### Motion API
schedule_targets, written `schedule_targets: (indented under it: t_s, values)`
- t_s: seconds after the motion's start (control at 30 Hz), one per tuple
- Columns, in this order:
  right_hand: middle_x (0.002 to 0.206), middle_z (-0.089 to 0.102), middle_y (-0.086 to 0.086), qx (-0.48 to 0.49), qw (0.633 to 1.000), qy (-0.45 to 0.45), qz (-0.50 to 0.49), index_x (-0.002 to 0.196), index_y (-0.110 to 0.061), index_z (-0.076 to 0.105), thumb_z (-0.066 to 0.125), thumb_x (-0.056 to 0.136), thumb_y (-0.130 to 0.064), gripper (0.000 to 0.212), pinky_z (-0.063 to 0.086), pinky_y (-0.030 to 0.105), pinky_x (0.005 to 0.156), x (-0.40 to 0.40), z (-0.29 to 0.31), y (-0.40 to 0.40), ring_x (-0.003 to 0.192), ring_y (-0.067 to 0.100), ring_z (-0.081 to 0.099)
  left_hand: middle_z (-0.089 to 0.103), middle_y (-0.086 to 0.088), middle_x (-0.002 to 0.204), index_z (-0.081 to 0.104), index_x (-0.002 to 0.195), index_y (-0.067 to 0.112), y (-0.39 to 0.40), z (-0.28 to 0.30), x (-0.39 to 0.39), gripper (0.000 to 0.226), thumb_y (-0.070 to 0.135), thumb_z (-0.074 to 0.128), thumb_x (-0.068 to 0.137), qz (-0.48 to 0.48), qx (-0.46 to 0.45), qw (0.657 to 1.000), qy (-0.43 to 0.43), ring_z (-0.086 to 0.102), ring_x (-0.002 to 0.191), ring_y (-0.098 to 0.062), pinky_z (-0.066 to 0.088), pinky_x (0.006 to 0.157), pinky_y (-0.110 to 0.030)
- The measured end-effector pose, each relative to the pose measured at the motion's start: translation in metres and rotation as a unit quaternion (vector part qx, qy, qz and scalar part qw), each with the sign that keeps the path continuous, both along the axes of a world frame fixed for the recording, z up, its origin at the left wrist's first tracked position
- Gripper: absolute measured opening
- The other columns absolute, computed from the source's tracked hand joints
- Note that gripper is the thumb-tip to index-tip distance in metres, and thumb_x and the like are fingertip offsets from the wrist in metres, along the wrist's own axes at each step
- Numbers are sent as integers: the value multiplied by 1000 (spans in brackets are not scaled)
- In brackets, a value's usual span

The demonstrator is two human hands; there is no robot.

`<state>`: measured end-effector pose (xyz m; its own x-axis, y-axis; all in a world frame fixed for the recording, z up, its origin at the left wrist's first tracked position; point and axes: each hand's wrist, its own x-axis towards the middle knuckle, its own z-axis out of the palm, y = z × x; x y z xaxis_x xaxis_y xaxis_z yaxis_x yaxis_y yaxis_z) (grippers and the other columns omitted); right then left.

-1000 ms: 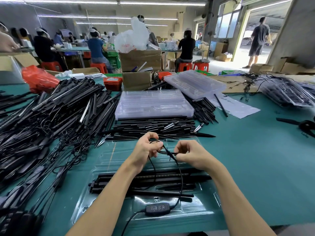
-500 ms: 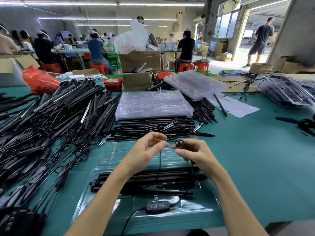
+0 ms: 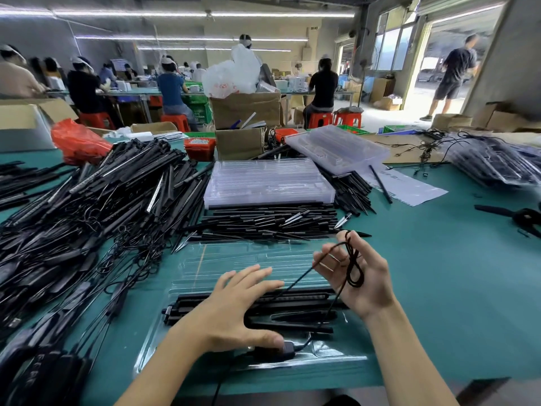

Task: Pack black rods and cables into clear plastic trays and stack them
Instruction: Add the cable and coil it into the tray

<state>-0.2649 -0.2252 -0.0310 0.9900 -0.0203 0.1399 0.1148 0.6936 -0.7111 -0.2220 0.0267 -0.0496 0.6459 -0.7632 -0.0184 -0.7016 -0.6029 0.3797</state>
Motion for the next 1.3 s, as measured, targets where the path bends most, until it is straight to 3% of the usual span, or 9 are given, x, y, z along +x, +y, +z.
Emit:
schedule_targets:
  t_s: [0.1, 0.23, 0.37, 0.57, 0.77, 0.87, 1.0, 1.13, 1.3]
  values:
    - [63, 55, 3, -34, 998, 8, -47, 87, -21, 65, 61, 90, -44, 23, 53, 35, 65, -2, -4, 1, 58, 21, 56, -5, 33, 161, 12, 153, 54, -1, -5, 0, 96, 96, 40, 72, 3, 20, 1000, -23, -21, 143, 13, -10, 124, -38]
    - [48, 41, 4, -115, 990, 1, -76, 91, -15, 65, 43, 94, -57, 47, 41, 32, 52, -5, -9, -1, 42, 19, 37, -5, 33, 161, 10, 155, 51, -1, -4, 2, 96, 96, 35, 73, 13, 47, 998, -49, -24, 143, 12, -13, 123, -41]
    - [44, 40, 11, -276, 960, -23, -41, 94, -6, 68, 44, 90, -40, 42, 33, 32, 48, -16, -11, -6, 38, 19, 33, -8, 32, 161, 5, 155, 50, -2, -7, 2, 96, 96, 30, 75, 16, 69, 995, -66, -26, 143, 10, -15, 123, -43]
    - [52, 45, 10, -458, 888, -31, -14, 87, -17, 66, 67, 83, -37, 21, 32, 29, 44, -37, -10, -3, 46, 21, 40, -12, 33, 161, 3, 156, 50, -3, -8, 2, 109, 103, 31, 64, 15, 61, 997, -45, -27, 142, 12, -19, 121, -42]
    - [67, 68, -5, -599, 795, -79, -52, 78, -26, 79, 71, 77, -40, 16, 44, 21, 61, -52, -13, 0, 62, 4, 59, -13, 33, 160, 3, 156, 49, -4, -9, 2, 120, 105, 38, 56, 17, 63, 997, -47, -28, 141, 12, -20, 120, -40]
    - [66, 63, -7, -648, 750, -108, -75, 74, -30, 78, 69, 80, -43, 17, 45, 28, 59, -56, -19, 1, 65, 12, 59, -12, 33, 161, 4, 156, 49, -4, -9, 2, 120, 105, 38, 56, 18, 60, 997, -44, -28, 141, 12, -19, 121, -41]
    - [60, 53, -5, -666, 732, -114, -89, 59, -20, 67, 64, 85, -40, 32, 36, 30, 55, -54, -24, 0, 57, 9, 49, -10, 33, 161, 7, 156, 49, -4, -8, 1, 119, 104, 40, 55, 23, 53, 998, -35, -26, 142, 11, -17, 122, -42]
    - [71, 55, -9, -681, 720, -112, -73, 69, -25, 64, 68, 76, -28, 8, 41, 24, 57, -55, -24, 0, 63, 12, 53, -8, 32, 161, 7, 156, 50, -4, -7, 1, 119, 105, 40, 55, 22, 49, 998, -33, -25, 143, 10, -16, 122, -43]
    - [80, 47, -4, -715, 685, -120, -72, 64, -23, 40, 73, 76, -34, 36, 38, 23, 65, -53, -27, -5, 74, 15, 47, -7, 32, 162, 7, 156, 50, -4, -7, 1, 118, 104, 40, 56, 20, 52, 998, -34, -24, 144, 9, -15, 123, -43]
